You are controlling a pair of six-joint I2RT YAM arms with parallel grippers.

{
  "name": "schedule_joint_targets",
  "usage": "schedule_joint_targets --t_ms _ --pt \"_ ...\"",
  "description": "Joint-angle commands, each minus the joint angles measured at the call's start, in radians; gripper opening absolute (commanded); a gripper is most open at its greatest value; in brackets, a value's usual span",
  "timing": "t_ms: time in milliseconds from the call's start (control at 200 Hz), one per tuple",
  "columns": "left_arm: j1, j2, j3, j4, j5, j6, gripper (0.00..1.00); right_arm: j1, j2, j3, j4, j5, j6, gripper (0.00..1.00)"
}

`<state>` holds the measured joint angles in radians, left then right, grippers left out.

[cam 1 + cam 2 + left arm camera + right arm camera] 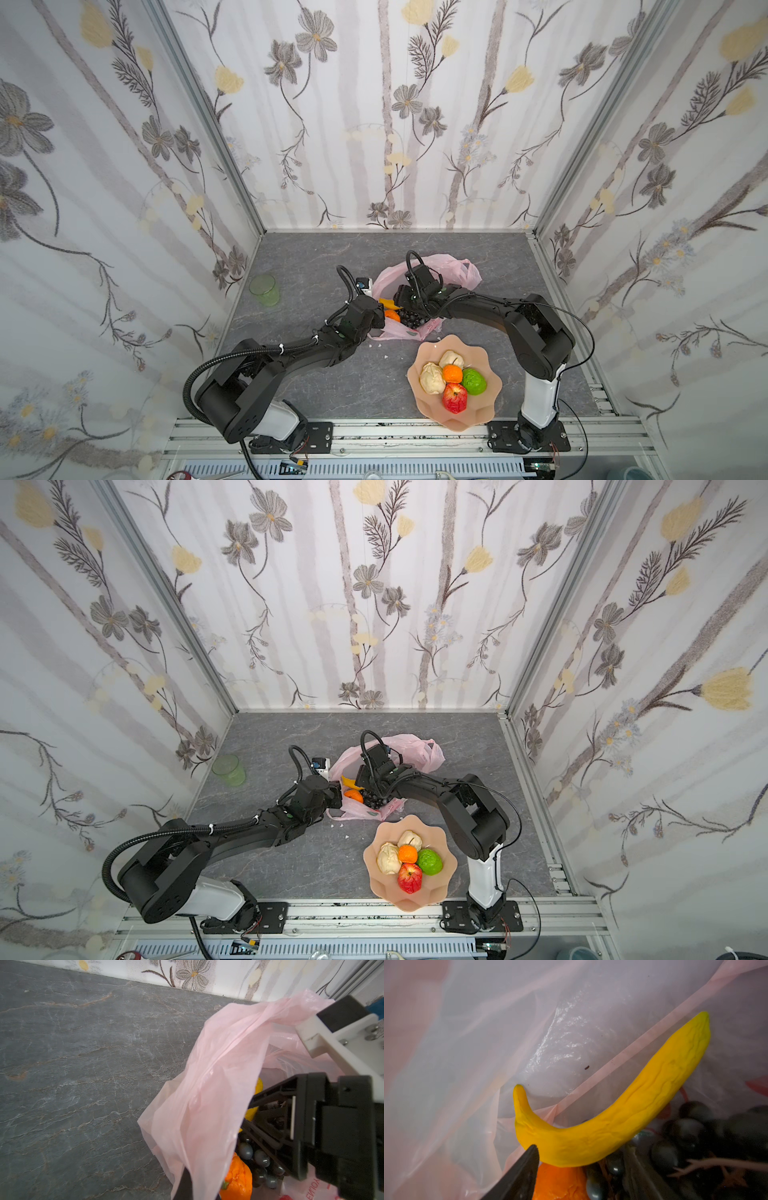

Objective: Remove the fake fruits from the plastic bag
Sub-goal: 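Reach the right gripper back into the bag toward the remaining orange, then lower the open right gripper into the bag onto the orange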

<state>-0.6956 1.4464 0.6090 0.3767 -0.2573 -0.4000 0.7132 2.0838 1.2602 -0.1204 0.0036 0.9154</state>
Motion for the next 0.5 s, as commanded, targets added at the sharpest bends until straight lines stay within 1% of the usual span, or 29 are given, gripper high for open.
schedule_joint_targets --t_ms 0,215,370,495 --pt "0.001 -0.003 0.001 0.007 0.003 0.000 0.05 -0.011 0.034 0.042 0.037 0.008 0.007 0.68" --pt "0.002 0.047 0.019 0.006 0.044 -0.026 0.06 -0.039 0.123 0.147 -0.013 0.024 -0.027 0.68" --pt "0.052 0.097 0.028 -0.008 0.119 -0.099 0.07 -0.047 0.165 0.200 -0.052 0.057 -0.056 0.67" --pt "0.056 0.111 0.030 -0.010 0.131 -0.107 0.06 -0.049 0.182 0.216 -0.065 0.077 -0.067 0.66"
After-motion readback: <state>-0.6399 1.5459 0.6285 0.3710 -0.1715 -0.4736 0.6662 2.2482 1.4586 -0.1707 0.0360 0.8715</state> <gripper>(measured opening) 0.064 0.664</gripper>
